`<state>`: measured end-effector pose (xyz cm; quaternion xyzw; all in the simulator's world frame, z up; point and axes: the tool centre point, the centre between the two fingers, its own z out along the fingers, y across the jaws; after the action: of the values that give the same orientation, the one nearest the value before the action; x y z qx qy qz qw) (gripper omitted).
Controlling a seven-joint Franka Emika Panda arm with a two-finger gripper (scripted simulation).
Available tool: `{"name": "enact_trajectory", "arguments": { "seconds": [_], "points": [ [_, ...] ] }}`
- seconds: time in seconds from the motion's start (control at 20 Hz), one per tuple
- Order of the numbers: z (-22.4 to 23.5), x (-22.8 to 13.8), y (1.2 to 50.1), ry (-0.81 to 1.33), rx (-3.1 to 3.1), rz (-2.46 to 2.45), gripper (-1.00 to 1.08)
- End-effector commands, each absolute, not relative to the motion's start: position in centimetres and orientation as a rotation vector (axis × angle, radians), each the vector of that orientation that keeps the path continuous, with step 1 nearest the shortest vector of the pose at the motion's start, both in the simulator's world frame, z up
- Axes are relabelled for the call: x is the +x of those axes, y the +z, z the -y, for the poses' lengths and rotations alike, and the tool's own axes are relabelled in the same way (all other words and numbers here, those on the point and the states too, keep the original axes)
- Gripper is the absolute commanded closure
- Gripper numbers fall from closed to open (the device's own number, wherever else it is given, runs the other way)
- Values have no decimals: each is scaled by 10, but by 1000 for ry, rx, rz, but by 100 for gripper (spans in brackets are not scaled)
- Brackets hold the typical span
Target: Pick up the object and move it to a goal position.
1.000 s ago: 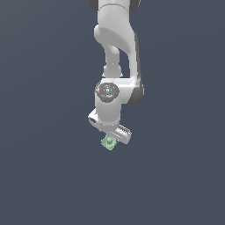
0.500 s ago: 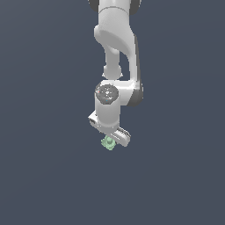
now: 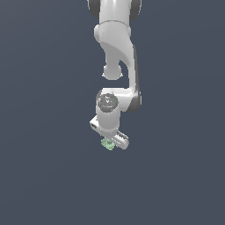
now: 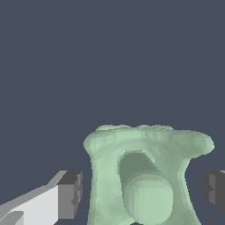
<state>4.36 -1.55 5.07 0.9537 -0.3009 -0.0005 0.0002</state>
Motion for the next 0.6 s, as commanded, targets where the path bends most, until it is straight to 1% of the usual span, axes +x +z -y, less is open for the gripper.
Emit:
{"name": "enact_trajectory", "arguments": {
  "seconds": [0.0,0.2,0.25,0.55],
  "points": [
    [15,44,42,0,2996,946,-92],
    [15,45,39,0,2996,946,-92],
    [15,45,39,0,2996,946,108],
    [15,45,39,0,2996,946,108]
  ]
}}
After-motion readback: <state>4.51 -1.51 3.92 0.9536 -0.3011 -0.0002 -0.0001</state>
